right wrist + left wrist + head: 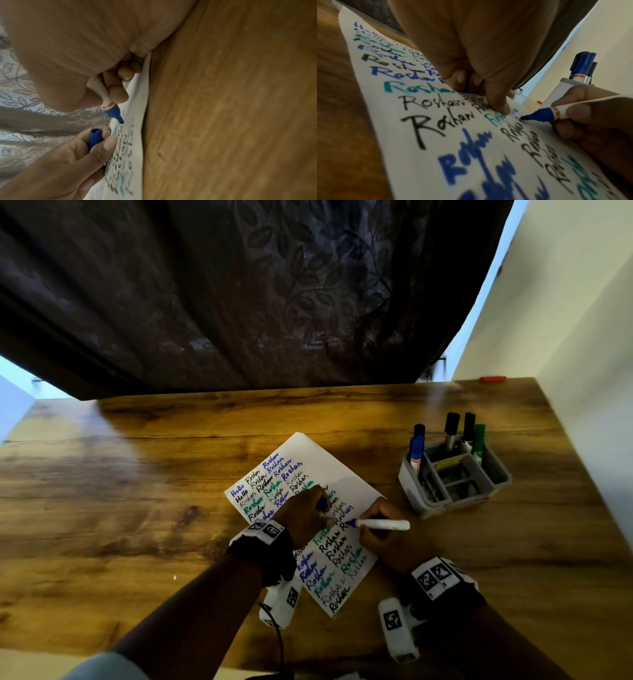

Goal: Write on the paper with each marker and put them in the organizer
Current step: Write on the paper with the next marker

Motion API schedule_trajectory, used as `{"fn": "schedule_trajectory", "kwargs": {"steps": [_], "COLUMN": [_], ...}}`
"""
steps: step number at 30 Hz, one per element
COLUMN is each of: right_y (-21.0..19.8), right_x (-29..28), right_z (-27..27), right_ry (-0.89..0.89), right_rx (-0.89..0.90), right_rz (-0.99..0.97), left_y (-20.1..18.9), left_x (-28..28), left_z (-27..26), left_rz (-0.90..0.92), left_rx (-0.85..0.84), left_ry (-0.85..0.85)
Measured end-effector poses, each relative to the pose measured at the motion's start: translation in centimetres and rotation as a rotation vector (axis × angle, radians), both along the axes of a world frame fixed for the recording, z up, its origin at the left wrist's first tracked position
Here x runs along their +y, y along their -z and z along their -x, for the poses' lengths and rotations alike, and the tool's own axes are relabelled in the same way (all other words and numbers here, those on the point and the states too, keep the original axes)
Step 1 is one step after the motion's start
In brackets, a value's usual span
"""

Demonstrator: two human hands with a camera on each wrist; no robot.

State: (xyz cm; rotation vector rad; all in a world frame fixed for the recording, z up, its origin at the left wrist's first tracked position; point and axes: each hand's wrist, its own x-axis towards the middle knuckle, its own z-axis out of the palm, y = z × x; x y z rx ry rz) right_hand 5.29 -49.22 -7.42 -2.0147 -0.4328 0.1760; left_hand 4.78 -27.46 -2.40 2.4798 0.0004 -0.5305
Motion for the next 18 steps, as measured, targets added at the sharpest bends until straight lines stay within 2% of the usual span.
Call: {"fn": "schedule_trajectory", "kwargs": {"steps": [10, 18], "right_y": [0.09, 0.05], "right_x": [0.13, 0.06], "right_z": [-0.03, 0.07], "right_ry": [0.078, 0.087], "right_rx": [0.020, 0.035], "right_rz": [-0.015, 0.064], "left_y": [-0.18, -0.28], "left_x": [-0.13, -0.31], "left_z": [0.00, 0.00], "left_rz": [0.004, 0.010], "left_rx": [-0.007, -0.016], "left_ry": [0.006, 0.001]}}
